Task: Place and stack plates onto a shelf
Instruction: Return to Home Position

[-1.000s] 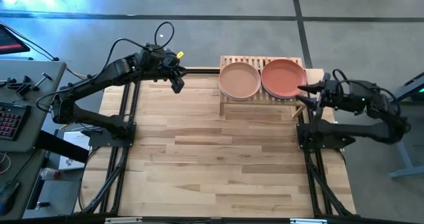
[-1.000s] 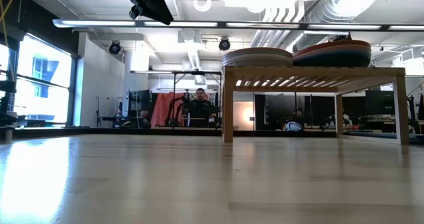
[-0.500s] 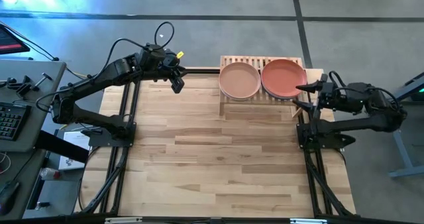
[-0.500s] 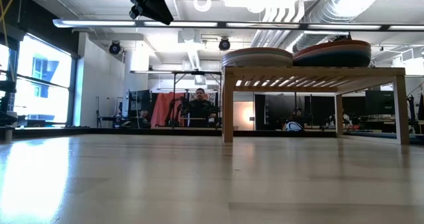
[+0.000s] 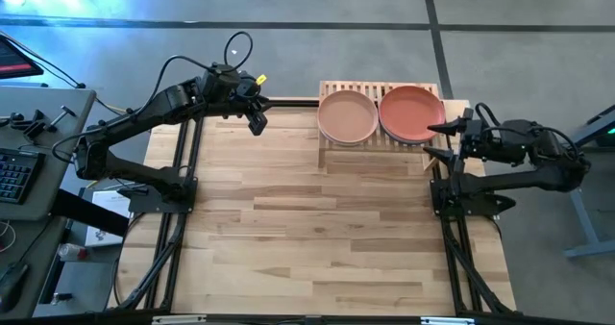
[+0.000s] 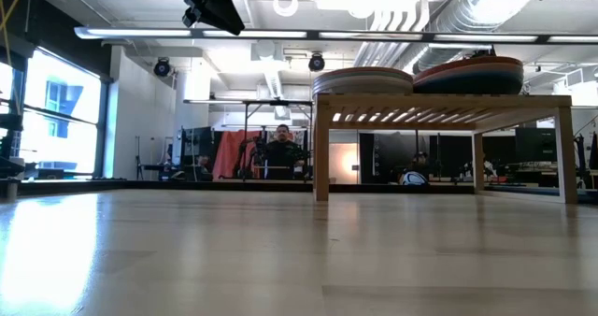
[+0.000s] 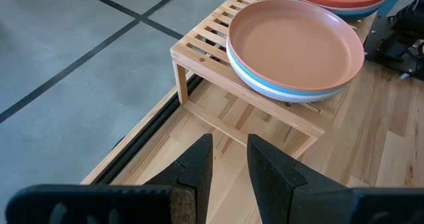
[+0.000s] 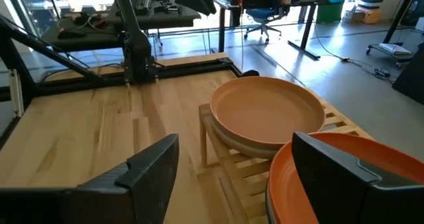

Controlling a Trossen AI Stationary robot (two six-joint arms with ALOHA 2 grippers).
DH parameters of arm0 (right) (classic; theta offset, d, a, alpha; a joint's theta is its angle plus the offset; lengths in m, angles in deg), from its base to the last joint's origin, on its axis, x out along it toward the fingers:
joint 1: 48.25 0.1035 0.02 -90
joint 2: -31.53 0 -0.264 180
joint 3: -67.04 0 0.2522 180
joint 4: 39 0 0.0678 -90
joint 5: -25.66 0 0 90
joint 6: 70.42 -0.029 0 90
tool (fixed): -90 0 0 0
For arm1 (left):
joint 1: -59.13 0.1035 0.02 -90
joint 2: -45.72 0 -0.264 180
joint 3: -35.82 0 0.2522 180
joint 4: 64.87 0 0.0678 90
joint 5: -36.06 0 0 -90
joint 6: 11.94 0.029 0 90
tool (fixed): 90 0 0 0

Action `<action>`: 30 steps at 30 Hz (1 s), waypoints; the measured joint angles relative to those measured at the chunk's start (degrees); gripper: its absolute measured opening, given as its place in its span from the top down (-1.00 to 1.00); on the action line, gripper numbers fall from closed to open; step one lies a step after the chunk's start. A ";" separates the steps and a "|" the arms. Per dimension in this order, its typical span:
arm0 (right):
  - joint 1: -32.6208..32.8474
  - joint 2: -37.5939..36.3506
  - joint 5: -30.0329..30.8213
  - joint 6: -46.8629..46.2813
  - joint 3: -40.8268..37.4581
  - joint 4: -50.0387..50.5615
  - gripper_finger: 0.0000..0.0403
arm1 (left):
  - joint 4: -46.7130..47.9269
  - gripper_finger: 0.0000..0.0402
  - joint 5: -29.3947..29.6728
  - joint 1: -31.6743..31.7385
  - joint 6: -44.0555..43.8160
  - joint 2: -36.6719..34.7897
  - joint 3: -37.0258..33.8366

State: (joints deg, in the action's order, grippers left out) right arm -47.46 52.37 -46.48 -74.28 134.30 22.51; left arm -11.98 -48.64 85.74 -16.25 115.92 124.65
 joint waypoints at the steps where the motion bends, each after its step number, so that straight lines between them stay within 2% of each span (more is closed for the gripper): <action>1: 0.00 0.00 0.08 0.44 -0.02 0.00 -0.38 | -0.02 0.59 0.01 0.00 0.00 0.00 0.00; 12: 0.00 0.28 -0.91 -6.44 -0.37 0.10 -0.38 | 0.00 0.59 0.00 -0.02 0.00 0.00 0.00; 20: 0.00 -0.66 -2.04 -1.23 -15.07 -21.50 -0.38 | -0.02 0.59 0.03 -0.02 4.59 0.00 0.00; 24: 0.00 -0.68 -2.54 -3.37 -19.30 -24.06 -0.38 | -0.04 0.59 -0.13 -0.04 4.95 0.00 0.00; 30: 0.00 -0.70 -7.17 -4.62 -24.78 -27.68 -0.37 | -1.48 0.59 -0.09 -0.02 4.91 0.00 0.00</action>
State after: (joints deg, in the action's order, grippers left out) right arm -47.46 51.67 -53.65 -78.90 109.52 -5.17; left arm -13.46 -48.72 85.72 -11.34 115.92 124.65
